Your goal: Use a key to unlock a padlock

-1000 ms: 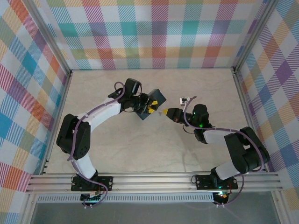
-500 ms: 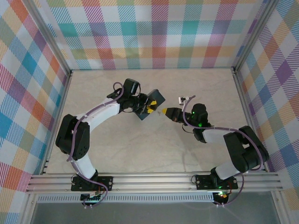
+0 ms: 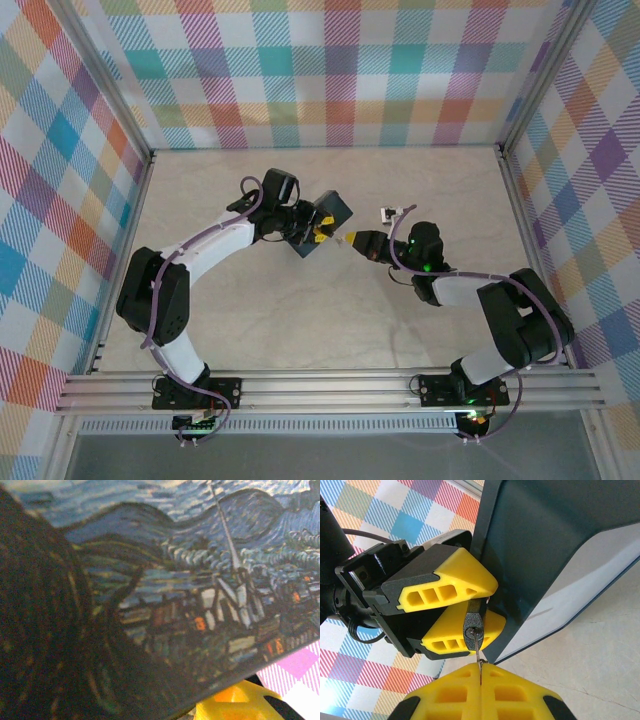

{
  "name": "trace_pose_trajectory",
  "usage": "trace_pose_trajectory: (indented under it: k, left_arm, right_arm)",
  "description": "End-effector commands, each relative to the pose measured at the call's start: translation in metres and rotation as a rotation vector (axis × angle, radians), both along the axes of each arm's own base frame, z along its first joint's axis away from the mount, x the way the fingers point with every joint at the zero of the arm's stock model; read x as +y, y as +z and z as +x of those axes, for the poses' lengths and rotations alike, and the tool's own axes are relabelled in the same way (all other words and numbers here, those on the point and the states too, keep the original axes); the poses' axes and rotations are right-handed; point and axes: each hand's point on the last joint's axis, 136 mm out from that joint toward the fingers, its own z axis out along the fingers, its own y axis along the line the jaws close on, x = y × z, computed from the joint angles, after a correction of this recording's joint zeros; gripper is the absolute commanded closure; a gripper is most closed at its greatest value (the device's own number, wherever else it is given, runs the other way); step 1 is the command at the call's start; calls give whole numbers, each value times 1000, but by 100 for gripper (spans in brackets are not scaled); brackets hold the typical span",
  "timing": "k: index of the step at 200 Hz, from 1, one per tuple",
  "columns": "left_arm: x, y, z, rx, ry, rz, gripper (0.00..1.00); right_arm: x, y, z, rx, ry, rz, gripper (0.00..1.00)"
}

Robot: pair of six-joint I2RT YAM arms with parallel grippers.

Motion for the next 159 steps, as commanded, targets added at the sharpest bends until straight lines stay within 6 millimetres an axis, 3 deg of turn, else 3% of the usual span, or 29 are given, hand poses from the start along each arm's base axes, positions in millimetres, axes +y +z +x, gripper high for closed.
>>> trace_pose_trajectory:
  k: [1, 112, 159]
  left_arm:
    - [-3, 40, 5, -110, -13, -76, 95]
    - [-11, 44, 2, -118, -31, -98, 97]
    - [-13, 45, -7, -161, -161, -26, 98]
  right_arm:
    - [6, 19, 5, -81, 14, 24, 100]
    - [30, 30, 4, -127, 80, 55, 100]
    - [26, 31, 5, -148, 49, 28, 100]
